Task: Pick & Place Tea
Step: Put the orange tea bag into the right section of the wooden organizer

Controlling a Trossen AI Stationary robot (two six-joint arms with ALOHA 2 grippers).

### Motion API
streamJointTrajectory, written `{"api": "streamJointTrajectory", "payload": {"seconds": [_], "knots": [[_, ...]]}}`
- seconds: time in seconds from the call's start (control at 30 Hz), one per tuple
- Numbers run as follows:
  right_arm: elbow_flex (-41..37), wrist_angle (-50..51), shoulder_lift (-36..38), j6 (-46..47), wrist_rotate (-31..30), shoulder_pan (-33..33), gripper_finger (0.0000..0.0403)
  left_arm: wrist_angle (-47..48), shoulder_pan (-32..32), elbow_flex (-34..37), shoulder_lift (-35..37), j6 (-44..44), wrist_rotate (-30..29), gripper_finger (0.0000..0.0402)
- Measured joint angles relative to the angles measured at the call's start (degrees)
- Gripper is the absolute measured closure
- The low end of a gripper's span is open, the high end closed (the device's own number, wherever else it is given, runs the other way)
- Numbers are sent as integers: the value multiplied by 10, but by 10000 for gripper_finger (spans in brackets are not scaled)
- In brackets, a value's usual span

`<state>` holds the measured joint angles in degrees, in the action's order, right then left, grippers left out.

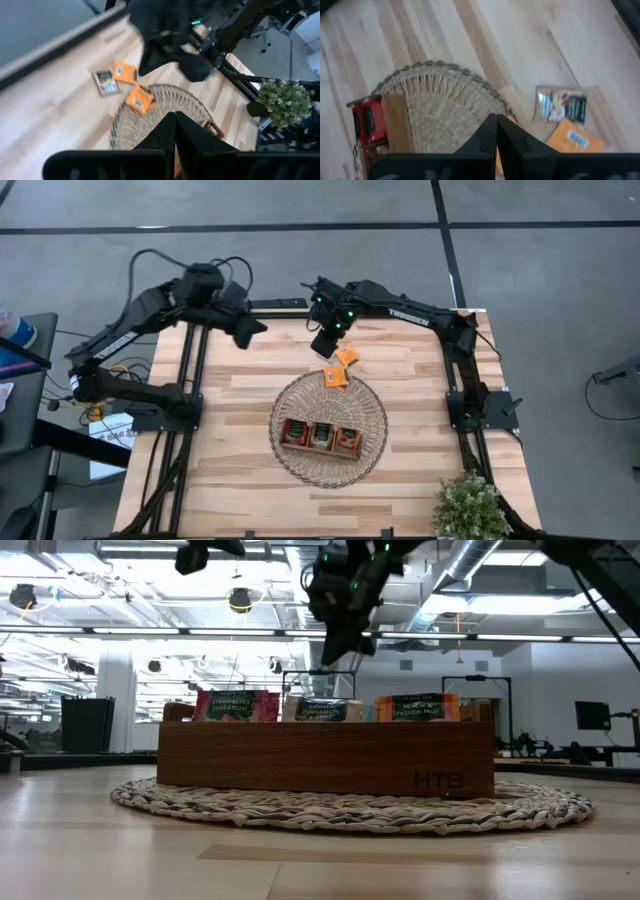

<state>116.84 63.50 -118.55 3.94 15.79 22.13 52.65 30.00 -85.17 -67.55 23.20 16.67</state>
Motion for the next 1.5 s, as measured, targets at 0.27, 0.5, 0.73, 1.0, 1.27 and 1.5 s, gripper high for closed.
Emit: {"api": "streamJointTrajectory", "payload": {"seconds": [0.27,0.5,0.73,1.0,1.27,1.5], "knots": [[0,36,90,73,-89,-86,403,3,16,0,-115,21,3,401],[0,37,150,170,-204,-161,403,-53,44,1,-210,60,41,401],[0,41,155,222,-238,-198,403,-117,40,0,-325,100,82,401],[0,42,155,249,-238,-211,403,-151,33,-15,-433,165,108,401],[0,42,155,263,-237,-213,403,-127,26,-164,-543,205,114,401],[-1,42,161,276,-244,-232,403,-101,35,-204,-621,265,131,401]]}}
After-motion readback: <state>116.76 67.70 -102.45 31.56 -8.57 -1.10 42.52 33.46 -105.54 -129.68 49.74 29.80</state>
